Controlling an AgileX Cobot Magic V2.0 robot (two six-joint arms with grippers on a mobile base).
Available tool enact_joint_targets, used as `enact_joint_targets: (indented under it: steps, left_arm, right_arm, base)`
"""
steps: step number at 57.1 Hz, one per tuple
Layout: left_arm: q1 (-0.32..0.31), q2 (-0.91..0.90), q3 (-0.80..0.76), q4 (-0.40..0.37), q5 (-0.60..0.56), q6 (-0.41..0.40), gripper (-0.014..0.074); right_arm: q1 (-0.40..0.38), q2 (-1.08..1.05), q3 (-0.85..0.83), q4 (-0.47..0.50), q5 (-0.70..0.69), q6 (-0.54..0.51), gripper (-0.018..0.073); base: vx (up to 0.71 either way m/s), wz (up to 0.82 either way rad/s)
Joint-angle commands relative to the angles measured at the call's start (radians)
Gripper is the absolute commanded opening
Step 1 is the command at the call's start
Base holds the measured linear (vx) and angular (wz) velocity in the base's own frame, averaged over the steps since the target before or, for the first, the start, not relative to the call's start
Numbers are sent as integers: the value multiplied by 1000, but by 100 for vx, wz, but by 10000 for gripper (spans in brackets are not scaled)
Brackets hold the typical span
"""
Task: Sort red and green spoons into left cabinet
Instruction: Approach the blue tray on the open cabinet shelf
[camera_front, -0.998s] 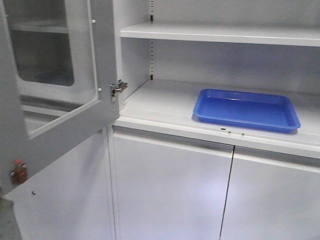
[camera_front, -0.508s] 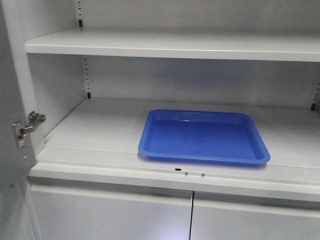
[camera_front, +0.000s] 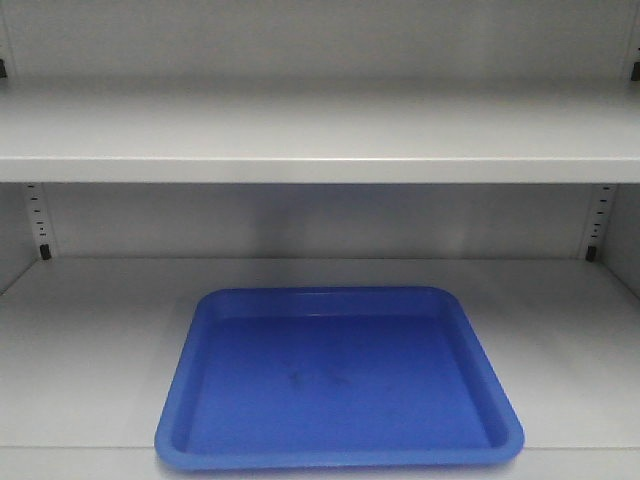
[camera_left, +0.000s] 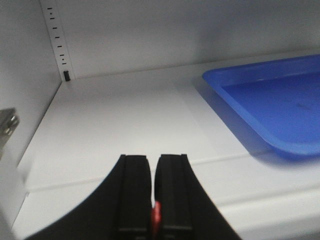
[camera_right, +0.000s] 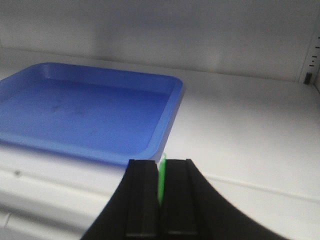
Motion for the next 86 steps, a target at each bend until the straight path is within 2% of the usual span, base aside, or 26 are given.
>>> enact_joint_targets:
  steps: [1,29,86]
  left_arm:
    - [-5,6,-29,-8,-80,-2,-3]
    - [-5,6,-29,-8,-80,-2,-3]
    - [-5,6,-29,-19,-80,-4,-3]
  right_arm:
    - [1,11,-30,2,-84,-4,-4]
    - [1,11,-30,2,-84,-4,-4]
    - [1,11,-30,5,-91,-3,-4]
  base:
    - [34,-3]
    - [21,1]
    - [1,0]
